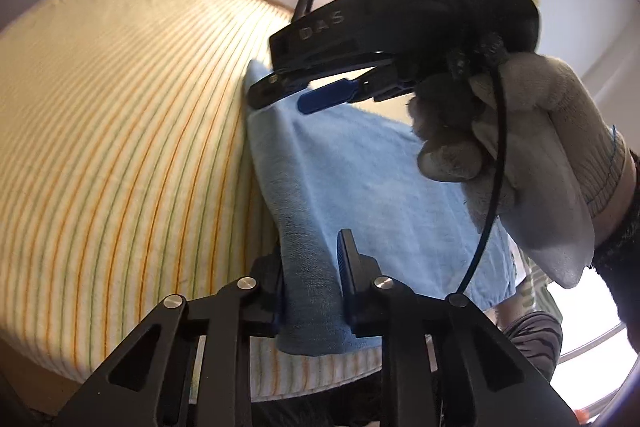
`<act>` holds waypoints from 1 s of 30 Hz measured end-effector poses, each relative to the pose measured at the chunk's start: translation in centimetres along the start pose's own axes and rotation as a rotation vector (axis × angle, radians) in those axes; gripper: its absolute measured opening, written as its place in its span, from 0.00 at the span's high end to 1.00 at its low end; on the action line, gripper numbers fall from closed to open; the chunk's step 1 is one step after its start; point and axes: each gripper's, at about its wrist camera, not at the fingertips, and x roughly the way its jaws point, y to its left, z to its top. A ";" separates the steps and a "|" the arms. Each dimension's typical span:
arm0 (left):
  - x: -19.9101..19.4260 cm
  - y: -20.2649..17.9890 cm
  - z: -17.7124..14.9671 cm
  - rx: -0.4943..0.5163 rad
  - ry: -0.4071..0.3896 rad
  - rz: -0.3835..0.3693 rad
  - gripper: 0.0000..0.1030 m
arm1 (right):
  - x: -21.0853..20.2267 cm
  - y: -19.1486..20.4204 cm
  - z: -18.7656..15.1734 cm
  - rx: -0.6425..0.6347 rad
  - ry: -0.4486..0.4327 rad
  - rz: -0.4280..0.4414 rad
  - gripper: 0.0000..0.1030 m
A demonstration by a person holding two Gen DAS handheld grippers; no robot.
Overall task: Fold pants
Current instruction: 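Close both tools on the folded edge of the jeans, then lift the folded edge with both tools and fold it over the jeans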
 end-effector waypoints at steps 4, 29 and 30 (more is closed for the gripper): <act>0.1 -1.6 0.3 0.075 -0.027 0.006 0.82 | -0.8 0.4 0.2 -0.007 0.003 0.032 0.50; 2.7 -12.1 0.8 0.241 0.023 -0.176 0.88 | -9.2 -11.4 -10.7 0.249 -0.353 0.243 0.91; 3.0 -12.7 0.7 0.254 0.027 -0.189 0.89 | -9.6 -12.3 -11.5 0.264 -0.368 0.245 0.92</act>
